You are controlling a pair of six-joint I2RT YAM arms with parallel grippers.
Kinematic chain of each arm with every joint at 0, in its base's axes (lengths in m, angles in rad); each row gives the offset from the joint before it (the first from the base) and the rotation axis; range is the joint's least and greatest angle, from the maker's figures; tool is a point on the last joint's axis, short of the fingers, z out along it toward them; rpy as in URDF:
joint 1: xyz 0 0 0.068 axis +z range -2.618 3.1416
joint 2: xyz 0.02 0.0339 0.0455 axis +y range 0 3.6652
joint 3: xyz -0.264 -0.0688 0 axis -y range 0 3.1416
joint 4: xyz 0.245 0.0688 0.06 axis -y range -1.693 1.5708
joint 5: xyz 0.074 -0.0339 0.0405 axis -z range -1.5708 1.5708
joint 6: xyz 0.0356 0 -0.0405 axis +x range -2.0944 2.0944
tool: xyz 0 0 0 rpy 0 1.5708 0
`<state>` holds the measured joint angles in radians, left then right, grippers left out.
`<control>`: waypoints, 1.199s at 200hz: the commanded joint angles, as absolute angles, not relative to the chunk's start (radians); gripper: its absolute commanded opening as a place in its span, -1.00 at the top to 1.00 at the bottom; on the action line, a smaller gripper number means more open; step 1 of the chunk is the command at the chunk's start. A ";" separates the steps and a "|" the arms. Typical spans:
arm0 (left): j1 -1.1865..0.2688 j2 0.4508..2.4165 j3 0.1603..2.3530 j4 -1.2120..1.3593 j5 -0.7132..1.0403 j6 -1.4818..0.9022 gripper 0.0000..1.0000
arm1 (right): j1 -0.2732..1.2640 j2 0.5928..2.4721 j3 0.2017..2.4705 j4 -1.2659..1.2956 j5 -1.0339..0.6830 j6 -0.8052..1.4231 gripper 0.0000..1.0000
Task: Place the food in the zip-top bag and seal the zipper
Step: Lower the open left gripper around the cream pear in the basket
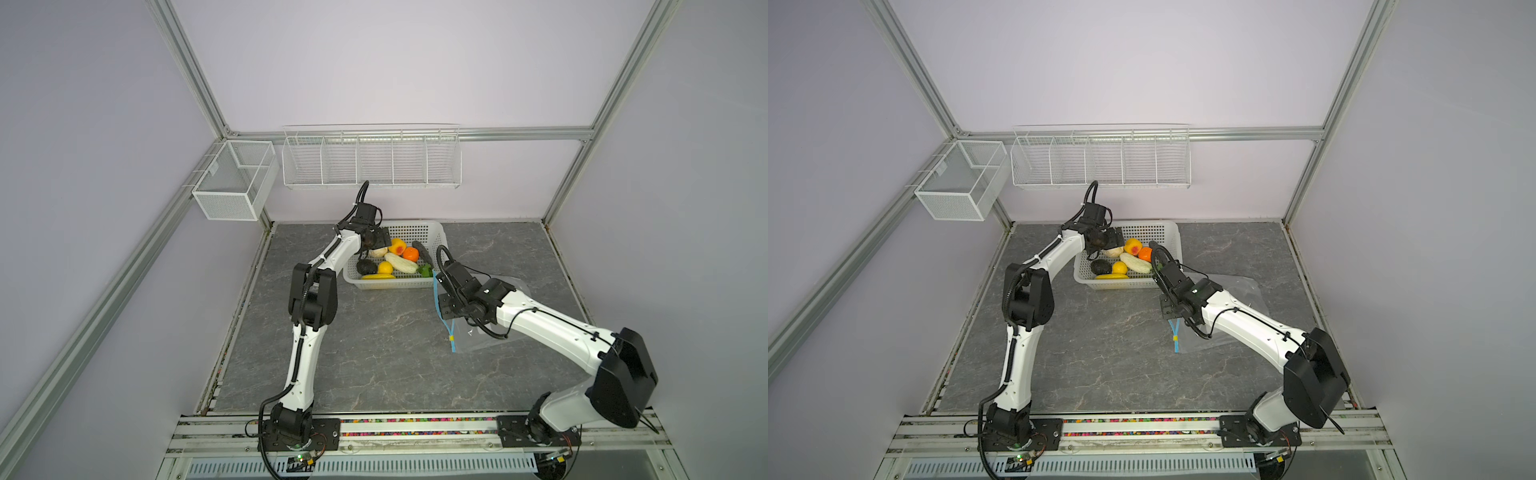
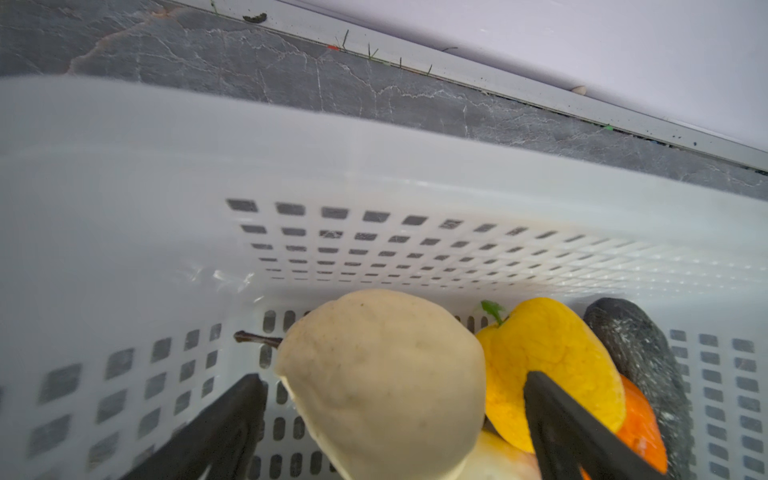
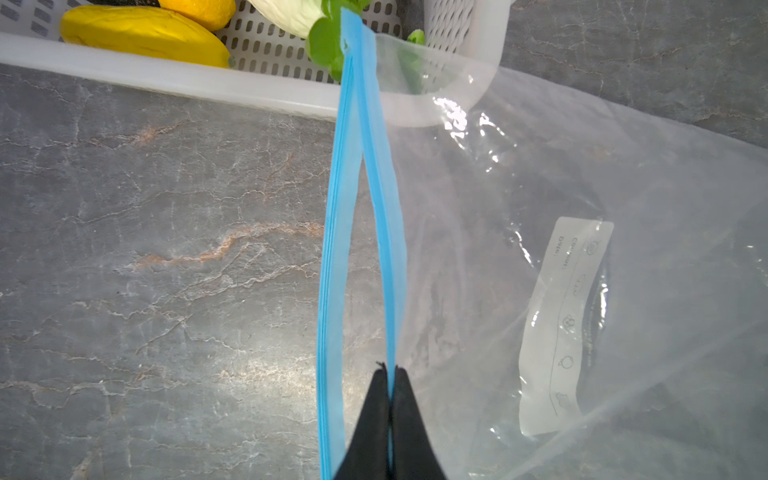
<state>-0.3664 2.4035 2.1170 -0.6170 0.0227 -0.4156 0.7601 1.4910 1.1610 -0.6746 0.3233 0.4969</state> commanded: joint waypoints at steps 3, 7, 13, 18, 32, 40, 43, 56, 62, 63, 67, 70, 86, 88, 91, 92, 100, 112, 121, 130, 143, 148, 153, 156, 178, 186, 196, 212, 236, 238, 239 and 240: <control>-0.354 2.454 2.144 -0.627 0.035 -0.436 -0.92 | 0.755 1.506 1.168 -0.684 0.319 0.497 0.88; -0.354 2.455 2.142 -0.626 0.039 -0.437 -0.90 | 0.755 1.507 1.167 -0.684 0.319 0.497 0.88; -0.354 2.453 2.136 -0.622 0.040 -0.439 -0.86 | 0.754 1.507 1.165 -0.684 0.319 0.497 0.87; -0.354 2.453 2.130 -0.621 0.041 -0.440 -0.83 | 0.755 1.505 1.164 -0.683 0.319 0.497 0.87; -0.354 2.441 2.100 -0.607 0.041 -0.444 -0.74 | 0.754 1.505 1.161 -0.683 0.320 0.499 0.87; -0.354 2.426 2.073 -0.596 0.037 -0.445 -0.69 | 0.754 1.506 1.160 -0.683 0.319 0.497 0.87; -0.354 2.423 2.061 -0.592 0.034 -0.445 -0.67 | 0.754 1.506 1.159 -0.682 0.319 0.497 0.87; -0.355 2.398 2.013 -0.566 0.025 -0.446 -0.64 | 0.754 1.506 1.158 -0.678 0.315 0.495 0.87; -0.354 2.391 1.997 -0.557 0.019 -0.441 -0.65 | 0.753 1.508 1.160 -0.677 0.310 0.494 0.88; -0.354 2.389 1.994 -0.556 0.018 -0.440 -0.64 | 0.753 1.509 1.160 -0.677 0.310 0.493 0.87; -0.354 2.386 1.990 -0.555 0.012 -0.437 -0.64 | 0.754 1.511 1.160 -0.677 0.307 0.494 0.88; -0.354 2.385 1.988 -0.555 0.005 -0.435 -0.65 | 0.755 1.511 1.160 -0.676 0.305 0.493 0.87; -0.354 2.394 1.996 -0.558 -0.006 -0.421 -0.66 | 0.754 1.516 1.163 -0.678 0.298 0.491 0.88; -0.354 2.397 2.000 -0.558 -0.007 -0.418 -0.67 | 0.754 1.516 1.163 -0.679 0.298 0.491 0.88; -0.355 2.403 2.005 -0.561 -0.005 -0.417 -0.68 | 0.753 1.517 1.163 -0.678 0.295 0.490 0.88; -0.355 2.405 2.008 -0.562 -0.006 -0.416 -0.68 | 0.754 1.516 1.162 -0.680 0.296 0.490 0.88; -0.354 2.420 2.032 -0.574 -0.004 -0.415 -0.72 | 0.754 1.517 1.163 -0.681 0.296 0.489 0.88; -0.355 2.451 2.074 -0.598 -0.004 -0.414 -0.78 | 0.753 1.516 1.167 -0.684 0.299 0.488 0.88; -0.354 2.470 2.100 -0.612 -0.002 -0.413 -0.83 | 0.754 1.515 1.168 -0.683 0.302 0.489 0.87; -0.354 2.483 2.118 -0.618 -0.002 -0.413 -0.90 | 0.754 1.514 1.171 -0.684 0.302 0.490 0.87; -0.354 2.491 2.129 -0.614 -0.002 -0.408 -0.95 | 0.755 1.516 1.173 -0.683 0.303 0.491 0.88; -0.354 2.491 2.130 -0.613 -0.004 -0.409 -0.96 | 0.754 1.518 1.175 -0.683 0.304 0.491 0.87; -0.354 2.494 2.129 -0.612 -0.005 -0.408 -0.96 | 0.754 1.519 1.175 -0.684 0.305 0.492 0.87; -0.354 2.494 2.129 -0.608 -0.004 -0.406 -0.96 | 0.754 1.521 1.176 -0.684 0.306 0.491 0.88; -0.354 2.498 2.133 -0.601 -0.006 -0.397 -0.96 | 0.754 1.529 1.178 -0.678 0.296 0.493 0.87; -0.354 2.500 2.136 -0.600 -0.007 -0.397 -0.94 | 0.753 1.535 1.180 -0.677 0.290 0.493 0.87; -0.354 2.501 2.137 -0.597 -0.008 -0.396 -0.89 | 0.754 1.540 1.184 -0.678 0.287 0.494 0.87; -0.354 2.503 2.137 -0.591 -0.014 -0.395 -0.82 | 0.753 1.542 1.186 -0.677 0.287 0.495 0.88; -0.354 2.506 2.143 -0.588 -0.028 -0.384 -0.72 | 0.753 1.537 1.181 -0.674 0.291 0.497 0.87; -0.354 2.505 2.144 -0.588 -0.029 -0.384 -0.71 | 0.754 1.537 1.180 -0.674 0.291 0.498 0.87; -0.354 2.506 2.145 -0.588 -0.029 -0.384 -0.70 | 0.754 1.537 1.180 -0.673 0.291 0.497 0.88; -0.354 2.506 2.146 -0.588 -0.029 -0.383 -0.70 | 0.753 1.537 1.180 -0.673 0.291 0.498 0.88</control>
<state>-0.3599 2.4676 2.1025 -0.5667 -0.0006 -0.4061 0.7597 1.5379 1.1706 -0.6746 0.2966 0.4969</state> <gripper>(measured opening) 0.877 0.065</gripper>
